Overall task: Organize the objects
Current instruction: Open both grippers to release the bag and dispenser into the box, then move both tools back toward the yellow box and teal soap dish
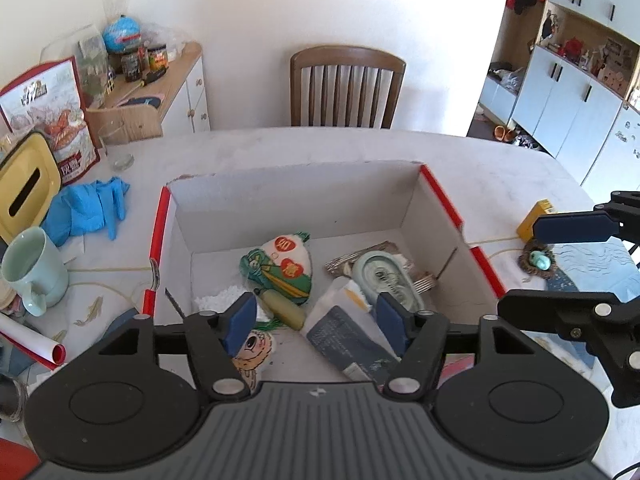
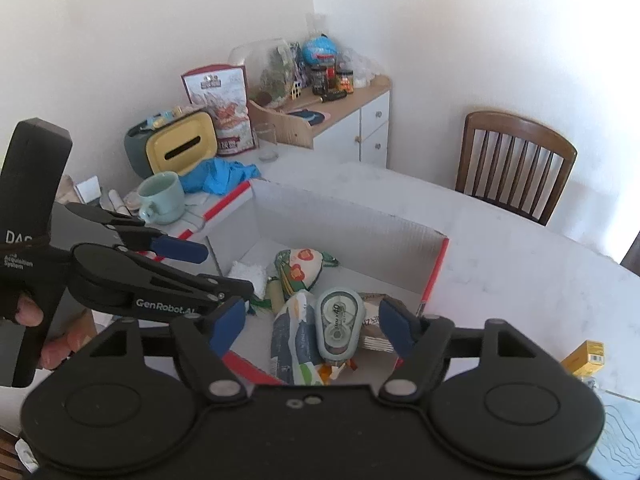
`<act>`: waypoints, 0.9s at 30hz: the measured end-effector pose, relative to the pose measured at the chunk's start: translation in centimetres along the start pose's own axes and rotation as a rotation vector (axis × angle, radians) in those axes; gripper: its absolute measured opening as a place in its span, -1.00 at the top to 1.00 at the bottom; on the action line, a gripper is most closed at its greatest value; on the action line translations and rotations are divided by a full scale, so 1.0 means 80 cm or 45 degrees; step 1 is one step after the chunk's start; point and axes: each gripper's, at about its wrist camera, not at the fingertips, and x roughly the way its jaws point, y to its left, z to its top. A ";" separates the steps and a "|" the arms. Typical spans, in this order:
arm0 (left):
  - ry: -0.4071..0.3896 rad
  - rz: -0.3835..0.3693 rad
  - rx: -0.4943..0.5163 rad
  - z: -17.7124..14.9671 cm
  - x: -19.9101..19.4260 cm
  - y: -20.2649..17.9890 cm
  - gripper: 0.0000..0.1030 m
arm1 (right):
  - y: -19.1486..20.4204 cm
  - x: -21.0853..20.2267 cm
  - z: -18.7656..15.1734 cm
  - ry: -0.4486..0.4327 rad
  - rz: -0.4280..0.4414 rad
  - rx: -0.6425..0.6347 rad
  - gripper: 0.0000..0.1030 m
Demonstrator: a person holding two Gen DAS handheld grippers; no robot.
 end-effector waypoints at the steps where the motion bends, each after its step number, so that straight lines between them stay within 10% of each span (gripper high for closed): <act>1: -0.009 0.003 0.006 0.000 -0.004 -0.004 -0.34 | -0.002 -0.005 -0.001 -0.007 0.002 0.002 -0.44; 27: -0.098 0.015 0.056 0.011 0.006 -0.229 -0.89 | -0.212 -0.125 -0.110 -0.082 -0.069 0.169 -0.97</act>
